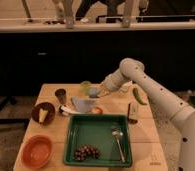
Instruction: Place sponge in tray
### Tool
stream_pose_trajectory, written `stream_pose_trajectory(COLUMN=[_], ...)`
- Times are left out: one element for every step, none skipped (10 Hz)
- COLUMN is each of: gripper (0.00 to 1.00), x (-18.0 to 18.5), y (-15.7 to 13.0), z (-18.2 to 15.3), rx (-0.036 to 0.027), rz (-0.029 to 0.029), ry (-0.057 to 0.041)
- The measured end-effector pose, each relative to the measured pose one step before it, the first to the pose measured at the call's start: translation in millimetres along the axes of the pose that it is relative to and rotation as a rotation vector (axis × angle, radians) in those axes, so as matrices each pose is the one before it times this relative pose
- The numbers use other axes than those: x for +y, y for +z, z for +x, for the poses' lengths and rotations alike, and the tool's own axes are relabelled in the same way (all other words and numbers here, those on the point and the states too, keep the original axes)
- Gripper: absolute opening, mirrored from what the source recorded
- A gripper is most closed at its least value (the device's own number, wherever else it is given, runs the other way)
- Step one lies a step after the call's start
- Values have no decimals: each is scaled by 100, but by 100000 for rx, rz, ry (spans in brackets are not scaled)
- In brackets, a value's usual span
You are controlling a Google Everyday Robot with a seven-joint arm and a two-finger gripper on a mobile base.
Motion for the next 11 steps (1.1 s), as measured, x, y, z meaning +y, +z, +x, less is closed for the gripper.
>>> stream_pose_trajectory(gripper=[0,0,0,0,0,0,0,0,0,0,0], x=[556,332,307,251,118,134,318,450,501,748,472], y=[-112,-141,-55,-88,-3,9,3,-119,-189,-351,-293], z=[34,-10,-17,-159,-181,-233,-328,-215,-246,-148,-103], rx=[83,41,44,117,77,189,337,427,469,738,389], rz=[-339,-69,-140,-171,-215,-382,-682,-334,-127,15,272], ry=[167,202,64,-232,-229,-311,-453,-298,-301,-215,-171])
